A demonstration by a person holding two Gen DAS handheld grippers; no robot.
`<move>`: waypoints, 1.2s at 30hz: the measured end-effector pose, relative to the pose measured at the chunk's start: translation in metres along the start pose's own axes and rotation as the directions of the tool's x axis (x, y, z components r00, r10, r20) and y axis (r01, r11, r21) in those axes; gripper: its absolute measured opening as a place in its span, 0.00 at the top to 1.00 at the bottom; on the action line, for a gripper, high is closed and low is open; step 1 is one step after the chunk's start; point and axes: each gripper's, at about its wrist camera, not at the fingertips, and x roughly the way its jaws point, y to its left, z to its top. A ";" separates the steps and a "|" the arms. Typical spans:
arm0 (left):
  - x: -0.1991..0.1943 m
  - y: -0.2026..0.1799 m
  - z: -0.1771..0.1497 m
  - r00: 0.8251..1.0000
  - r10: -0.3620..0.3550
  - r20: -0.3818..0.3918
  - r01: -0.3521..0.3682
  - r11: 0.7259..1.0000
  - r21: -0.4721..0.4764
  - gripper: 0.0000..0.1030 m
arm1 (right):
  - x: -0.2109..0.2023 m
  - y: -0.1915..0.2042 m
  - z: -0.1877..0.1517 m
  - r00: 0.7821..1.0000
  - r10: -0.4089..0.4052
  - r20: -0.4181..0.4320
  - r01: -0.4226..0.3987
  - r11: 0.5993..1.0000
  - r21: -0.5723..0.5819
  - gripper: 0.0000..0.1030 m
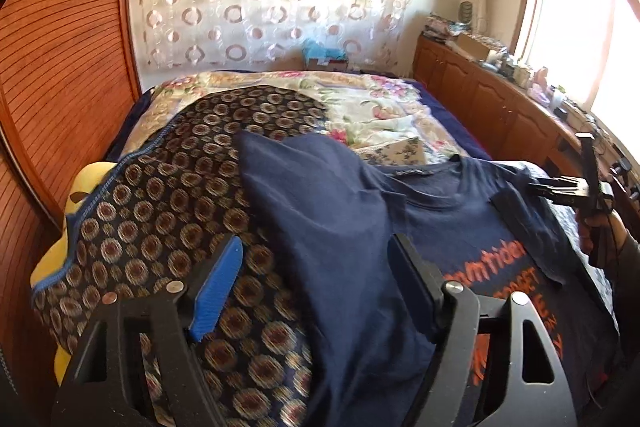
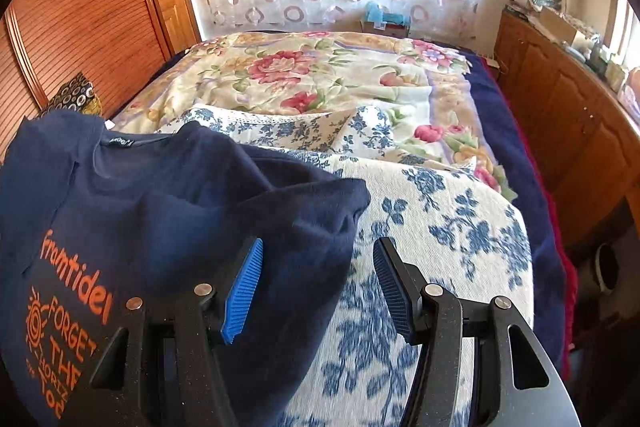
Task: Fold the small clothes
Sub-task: 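Grasp the shirt hem with the left tool while the right tool grasps it too, then lift the hem with both tools and fold it over toward the collar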
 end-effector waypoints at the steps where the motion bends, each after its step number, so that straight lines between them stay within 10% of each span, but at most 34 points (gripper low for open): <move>1: 0.004 0.002 0.003 1.000 0.007 -0.012 -0.007 1.000 -0.004 0.26 | 0.001 -0.002 0.003 1.000 0.001 0.001 -0.001 1.000 0.003 0.43; 10: 0.028 0.010 0.016 0.998 0.020 -0.061 -0.020 1.000 0.004 0.27 | 0.009 0.002 -0.001 1.000 -0.025 0.015 0.025 0.998 -0.049 0.43; 19: 0.043 0.014 0.029 0.996 0.021 -0.089 -0.020 1.000 0.021 0.51 | 0.008 0.001 -0.002 1.000 -0.026 0.015 0.027 0.998 -0.053 0.43; 22: 0.048 0.016 0.032 0.992 -0.030 -0.121 0.033 0.999 0.018 0.81 | 0.007 0.001 -0.003 1.000 -0.027 0.016 0.028 0.998 -0.056 0.43; 26: 0.036 0.006 0.038 0.996 -0.034 -0.083 0.039 0.998 0.058 0.93 | 0.003 0.009 -0.002 0.999 0.037 0.001 -0.037 0.993 -0.116 0.91; 36: -0.041 -0.044 0.013 0.992 -0.104 0.066 0.094 0.986 0.140 0.93 | -0.072 0.019 -0.006 0.986 0.088 0.140 -0.064 0.983 -0.171 0.92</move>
